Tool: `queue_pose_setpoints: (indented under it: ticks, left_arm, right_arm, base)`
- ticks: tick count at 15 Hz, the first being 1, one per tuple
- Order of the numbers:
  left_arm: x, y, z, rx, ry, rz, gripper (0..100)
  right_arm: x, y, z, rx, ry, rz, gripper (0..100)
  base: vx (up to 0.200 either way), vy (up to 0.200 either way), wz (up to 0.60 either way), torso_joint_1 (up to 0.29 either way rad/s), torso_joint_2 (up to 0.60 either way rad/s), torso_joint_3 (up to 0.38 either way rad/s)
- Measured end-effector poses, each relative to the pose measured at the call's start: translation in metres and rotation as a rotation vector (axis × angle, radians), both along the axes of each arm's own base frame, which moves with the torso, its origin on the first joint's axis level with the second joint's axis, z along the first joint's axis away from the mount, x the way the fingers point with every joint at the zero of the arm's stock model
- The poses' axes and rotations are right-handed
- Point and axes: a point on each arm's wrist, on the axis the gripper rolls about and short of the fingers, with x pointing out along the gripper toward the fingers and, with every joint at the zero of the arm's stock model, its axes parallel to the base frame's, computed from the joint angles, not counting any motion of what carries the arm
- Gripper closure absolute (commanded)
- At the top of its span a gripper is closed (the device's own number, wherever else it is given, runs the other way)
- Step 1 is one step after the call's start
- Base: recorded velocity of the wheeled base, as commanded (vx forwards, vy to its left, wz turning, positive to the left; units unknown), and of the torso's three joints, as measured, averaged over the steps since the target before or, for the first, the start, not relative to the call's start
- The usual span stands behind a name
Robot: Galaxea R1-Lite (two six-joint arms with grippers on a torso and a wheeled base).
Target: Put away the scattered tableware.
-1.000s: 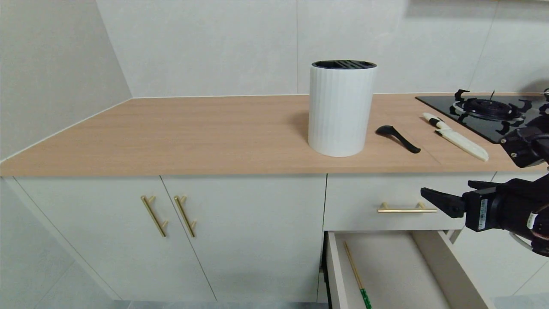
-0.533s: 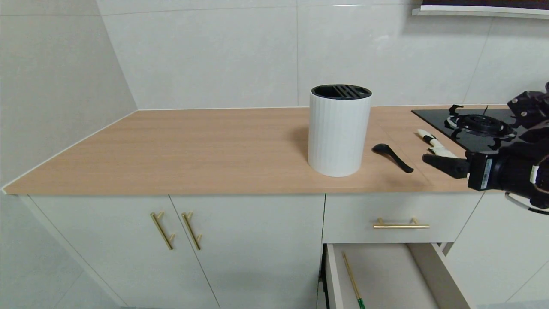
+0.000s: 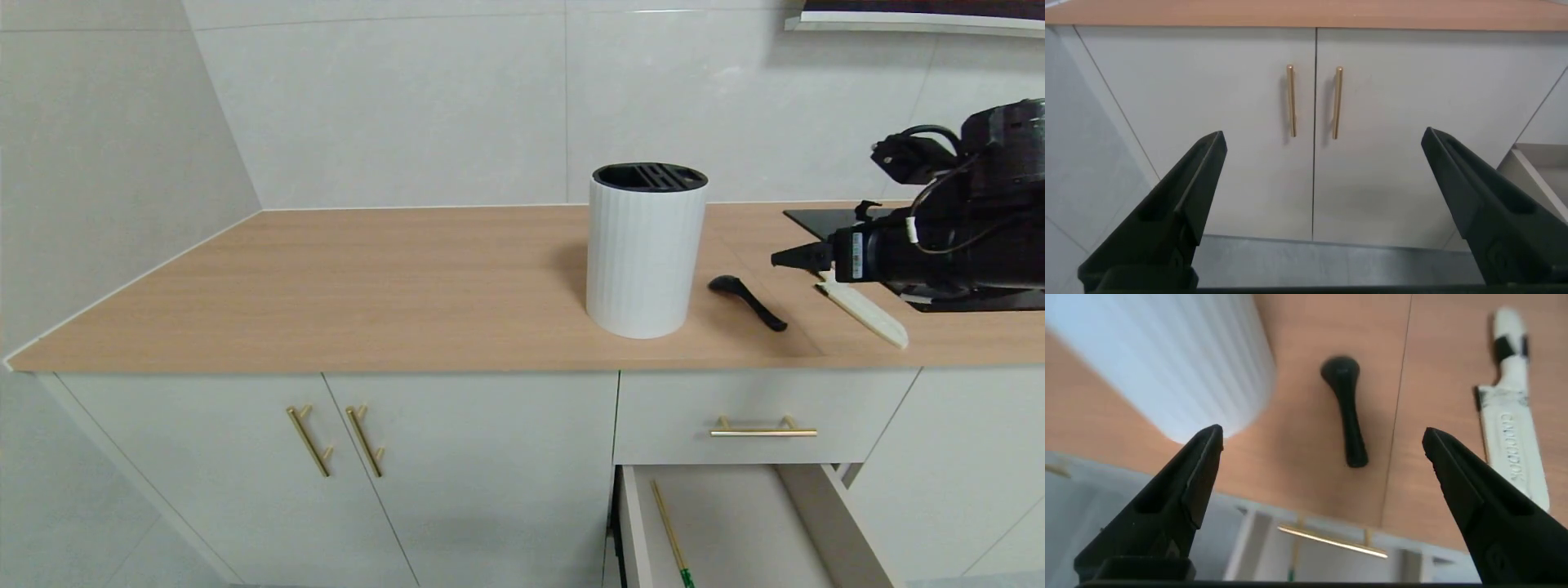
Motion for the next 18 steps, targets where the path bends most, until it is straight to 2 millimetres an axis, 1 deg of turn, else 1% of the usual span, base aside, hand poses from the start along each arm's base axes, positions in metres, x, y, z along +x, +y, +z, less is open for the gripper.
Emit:
queue_pose_setpoints:
  ticks: [2,6,10,12,15,16,18]
  left_arm:
    - [0.0,0.0,0.0,0.0,0.0,0.0,0]
    - [0.0,0.0,0.0,0.0,0.0,0.0,0]
    - [0.0,0.0,0.0,0.0,0.0,0.0,0]
    - [0.0,0.0,0.0,0.0,0.0,0.0,0]
    - [0.0,0.0,0.0,0.0,0.0,0.0,0]
    - [0.0,0.0,0.0,0.0,0.0,0.0,0]
    - [0.0,0.0,0.0,0.0,0.0,0.0,0]
  right_arm:
    - [0.025,-0.005,-0.017,-0.044,0.048,0.003,0]
    - [0.058,-0.006,-0.051,-0.087,0.081,0.008,0]
    - [0.078,-0.004,-0.077,-0.1,0.095,0.013,0]
    - [0.084,-0.003,-0.084,-0.098,0.086,0.012,0]
    - [0.088,-0.002,-0.093,-0.1,0.1,0.013,0]
    - [0.088,-0.002,-0.094,-0.101,0.102,0.013,100]
    - [0.089,-0.002,-0.095,-0.101,0.104,0.013,100]
  base:
    - [0.0,0.0,0.0,0.0,0.0,0.0]
    - [0.0,0.0,0.0,0.0,0.0,0.0]
    - [0.0,0.0,0.0,0.0,0.0,0.0]
    - [0.0,0.0,0.0,0.0,0.0,0.0]
    - [0.0,0.0,0.0,0.0,0.0,0.0]
    - [0.0,0.0,0.0,0.0,0.0,0.0]
    - [0.0,0.0,0.0,0.0,0.0,0.0]
